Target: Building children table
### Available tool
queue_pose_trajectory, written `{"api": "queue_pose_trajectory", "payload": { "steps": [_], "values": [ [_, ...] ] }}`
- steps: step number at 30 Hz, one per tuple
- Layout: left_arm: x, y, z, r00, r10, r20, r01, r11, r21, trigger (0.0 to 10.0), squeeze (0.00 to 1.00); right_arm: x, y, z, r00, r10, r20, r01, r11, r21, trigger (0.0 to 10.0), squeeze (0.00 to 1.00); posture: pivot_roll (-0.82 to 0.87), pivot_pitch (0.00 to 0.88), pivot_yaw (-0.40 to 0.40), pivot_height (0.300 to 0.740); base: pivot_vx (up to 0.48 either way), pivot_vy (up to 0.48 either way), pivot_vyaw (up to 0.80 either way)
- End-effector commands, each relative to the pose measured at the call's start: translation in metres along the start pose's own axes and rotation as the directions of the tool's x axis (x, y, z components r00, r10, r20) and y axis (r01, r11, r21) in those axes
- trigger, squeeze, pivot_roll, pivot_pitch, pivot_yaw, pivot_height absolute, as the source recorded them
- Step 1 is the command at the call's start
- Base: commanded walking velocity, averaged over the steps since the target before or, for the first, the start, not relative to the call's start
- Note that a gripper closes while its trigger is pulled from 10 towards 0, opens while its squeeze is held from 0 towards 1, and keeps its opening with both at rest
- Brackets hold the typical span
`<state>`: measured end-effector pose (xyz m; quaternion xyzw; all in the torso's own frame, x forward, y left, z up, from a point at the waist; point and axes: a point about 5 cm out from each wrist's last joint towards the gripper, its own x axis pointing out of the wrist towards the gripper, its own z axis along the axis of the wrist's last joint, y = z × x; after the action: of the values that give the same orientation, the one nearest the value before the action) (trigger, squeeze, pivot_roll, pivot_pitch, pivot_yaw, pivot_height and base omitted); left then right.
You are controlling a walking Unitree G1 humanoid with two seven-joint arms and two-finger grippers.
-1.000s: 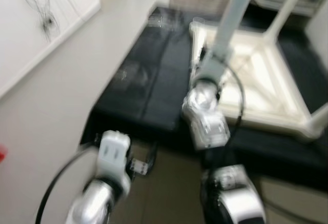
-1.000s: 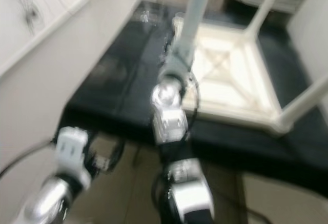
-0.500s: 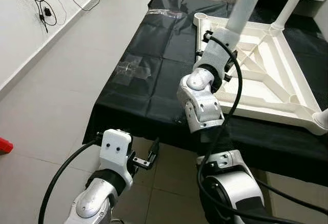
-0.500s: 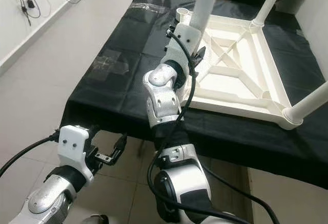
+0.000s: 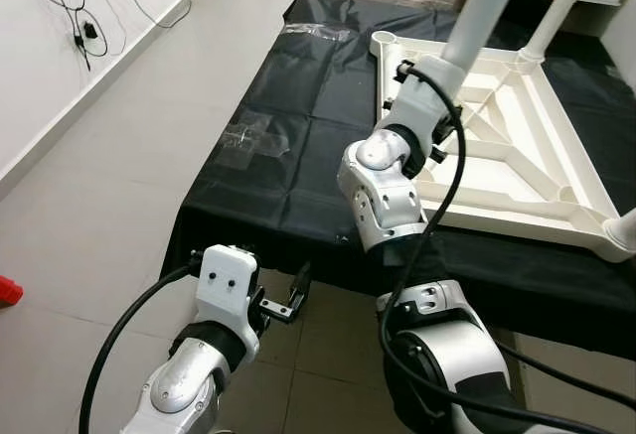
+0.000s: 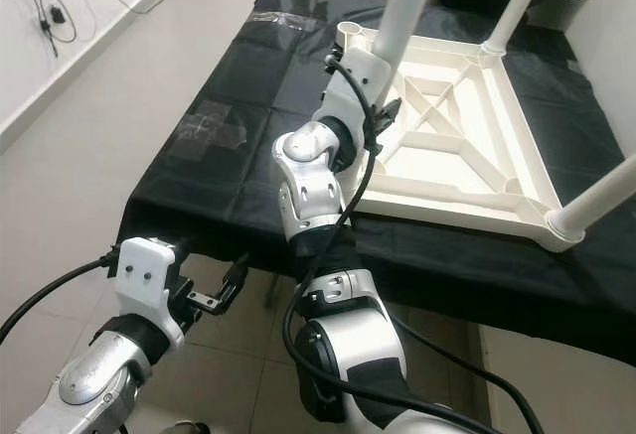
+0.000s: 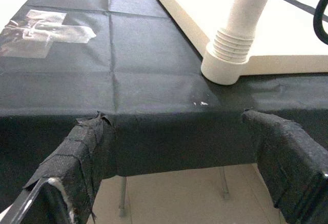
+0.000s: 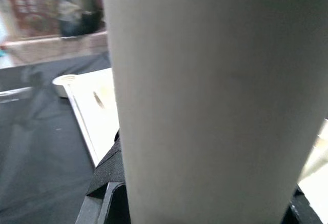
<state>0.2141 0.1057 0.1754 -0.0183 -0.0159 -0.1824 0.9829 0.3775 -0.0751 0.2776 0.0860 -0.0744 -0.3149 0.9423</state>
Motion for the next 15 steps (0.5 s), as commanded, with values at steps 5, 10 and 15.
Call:
{"api": "queue_pose_trajectory", "payload": {
  "steps": [5,10,15],
  "values": [
    [0.0,0.002,-0.006,1.0,-0.004,-0.022,0.004,1.0,0.007,10.0,0.0,-0.005,-0.002,-0.035,0.987,0.123,-0.1,-0.126,0.992,-0.029,10.0,0.0,0.12,0.153,-0.091,0.74,0.0,0.0,0.0],
    [0.002,0.004,-0.005,1.0,-0.004,-0.014,0.005,1.0,0.015,10.0,0.0,-0.004,-0.005,-0.066,0.915,0.335,-0.223,-0.343,0.939,0.005,10.0,0.0,0.12,0.152,-0.09,0.74,0.0,0.0,0.0],
    [0.002,0.005,-0.004,1.0,-0.003,-0.012,0.003,1.0,0.018,10.0,0.0,0.004,-0.01,-0.066,0.904,0.351,-0.243,-0.341,0.936,0.083,10.0,0.0,0.12,0.156,-0.089,0.74,0.0,0.0,0.0]
  ]
}}
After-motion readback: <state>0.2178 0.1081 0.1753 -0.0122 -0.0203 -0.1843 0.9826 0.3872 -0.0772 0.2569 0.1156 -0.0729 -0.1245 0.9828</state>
